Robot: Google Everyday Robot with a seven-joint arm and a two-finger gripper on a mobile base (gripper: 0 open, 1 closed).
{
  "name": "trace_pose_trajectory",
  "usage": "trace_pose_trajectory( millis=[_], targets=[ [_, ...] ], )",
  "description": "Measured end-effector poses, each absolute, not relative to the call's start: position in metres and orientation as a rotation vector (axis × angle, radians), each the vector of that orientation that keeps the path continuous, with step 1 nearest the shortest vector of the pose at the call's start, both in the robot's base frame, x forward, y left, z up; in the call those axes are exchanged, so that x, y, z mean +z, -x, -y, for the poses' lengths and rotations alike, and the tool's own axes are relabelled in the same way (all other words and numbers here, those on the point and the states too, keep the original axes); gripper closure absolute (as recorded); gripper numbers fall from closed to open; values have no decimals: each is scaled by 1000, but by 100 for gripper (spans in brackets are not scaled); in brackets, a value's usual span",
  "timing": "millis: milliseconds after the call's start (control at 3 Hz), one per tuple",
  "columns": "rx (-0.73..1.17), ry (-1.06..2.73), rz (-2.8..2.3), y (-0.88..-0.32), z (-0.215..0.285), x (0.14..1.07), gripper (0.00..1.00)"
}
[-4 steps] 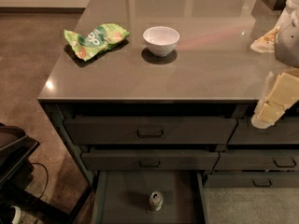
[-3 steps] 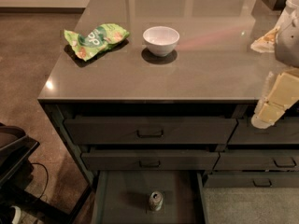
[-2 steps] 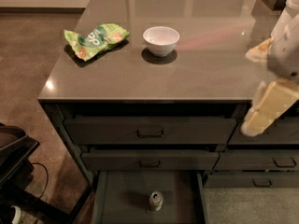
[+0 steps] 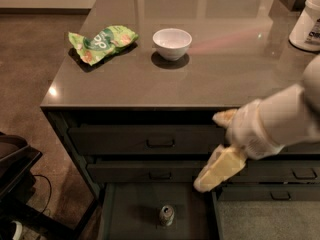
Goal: Pick 7up can from bottom drawer and place on counter
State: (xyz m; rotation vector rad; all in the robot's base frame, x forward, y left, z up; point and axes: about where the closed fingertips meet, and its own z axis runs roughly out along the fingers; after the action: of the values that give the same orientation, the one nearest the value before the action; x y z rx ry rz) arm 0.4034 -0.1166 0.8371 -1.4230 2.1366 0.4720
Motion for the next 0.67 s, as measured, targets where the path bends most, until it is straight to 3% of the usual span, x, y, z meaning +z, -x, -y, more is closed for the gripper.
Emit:
trace_pose_trajectory(
  millis=[667],
  targets=[
    [509,1387,-2145,-390,103,804,0]
  ],
)
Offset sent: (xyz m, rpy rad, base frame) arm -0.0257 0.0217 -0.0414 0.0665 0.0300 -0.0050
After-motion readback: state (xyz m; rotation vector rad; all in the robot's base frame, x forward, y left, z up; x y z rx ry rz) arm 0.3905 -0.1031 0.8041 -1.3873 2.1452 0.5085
